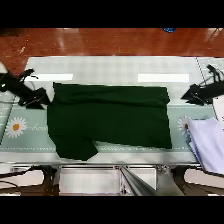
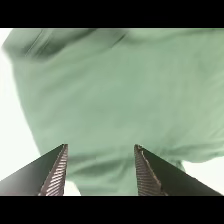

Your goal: Fold the shirts.

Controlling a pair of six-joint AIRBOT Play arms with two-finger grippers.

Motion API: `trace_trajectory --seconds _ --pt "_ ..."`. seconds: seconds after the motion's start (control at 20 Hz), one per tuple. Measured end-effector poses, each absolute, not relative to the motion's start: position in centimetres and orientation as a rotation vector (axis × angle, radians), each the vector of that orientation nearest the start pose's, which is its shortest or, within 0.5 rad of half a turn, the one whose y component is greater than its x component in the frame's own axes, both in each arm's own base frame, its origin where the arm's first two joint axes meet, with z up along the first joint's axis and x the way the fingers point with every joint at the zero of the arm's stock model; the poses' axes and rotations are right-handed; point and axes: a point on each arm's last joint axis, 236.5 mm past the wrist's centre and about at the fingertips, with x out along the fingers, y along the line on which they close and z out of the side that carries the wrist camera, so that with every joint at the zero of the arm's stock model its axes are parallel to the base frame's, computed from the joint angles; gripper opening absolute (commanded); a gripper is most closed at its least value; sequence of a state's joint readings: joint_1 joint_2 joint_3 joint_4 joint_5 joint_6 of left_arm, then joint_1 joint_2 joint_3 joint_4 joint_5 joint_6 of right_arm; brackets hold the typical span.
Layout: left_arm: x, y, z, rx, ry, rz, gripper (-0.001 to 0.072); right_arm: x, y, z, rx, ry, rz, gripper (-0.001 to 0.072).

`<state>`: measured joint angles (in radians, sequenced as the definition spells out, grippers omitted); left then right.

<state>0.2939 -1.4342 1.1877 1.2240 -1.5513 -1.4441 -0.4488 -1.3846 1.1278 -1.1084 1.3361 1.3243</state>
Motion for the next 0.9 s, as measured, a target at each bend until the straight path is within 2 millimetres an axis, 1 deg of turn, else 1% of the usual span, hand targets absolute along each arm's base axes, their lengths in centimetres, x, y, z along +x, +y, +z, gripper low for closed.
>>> trace_trajectory --seconds 0.1,0.2,0.3,0.4,0.5,0.6,0.7,0.8,0.9 --pt "27.7 1.5 -3.1 -0.583 1.697 -0.103 0.0510 32.6 -4.8 -2.3 0.614 1.341 0.073 0.0414" --pt "24.2 1.7 -4.2 -0.697 1.703 -0.059 0.0509 30.6 -3.1 -2.6 0.662 1.286 0.088 0.0414" --pt "21.7 1.4 -5.2 -0.774 1.704 -0.025 0.0510 29.4 -1.6 -3.1 0.710 1.235 0.096 0.0414" --pt "19.8 0.7 -6.3 -0.820 1.717 -0.005 0.0510 28.6 -0.6 -3.6 0.748 1.210 0.099 0.0414" --pt "18.4 -0.1 -7.4 -0.850 1.736 0.006 0.0510 28.1 -0.1 -3.9 0.769 1.195 0.103 0.0413" --pt "17.4 -0.7 -8.6 -0.873 1.742 0.026 0.0509 28.0 0.3 -4.0 0.784 1.184 0.106 0.0412" --pt "17.0 -1.5 -9.5 -0.906 1.731 0.027 0.0509 27.9 0.5 -4.1 0.797 1.181 0.109 0.0412" --pt "17.0 -2.4 -10.2 -0.943 1.706 0.012 0.0509 27.9 0.5 -4.0 0.802 1.173 0.106 0.0412" --pt "17.0 -3.9 -10.4 -0.992 1.688 -0.030 0.0507 28.1 -0.2 -3.7 0.810 1.158 0.089 0.0412"
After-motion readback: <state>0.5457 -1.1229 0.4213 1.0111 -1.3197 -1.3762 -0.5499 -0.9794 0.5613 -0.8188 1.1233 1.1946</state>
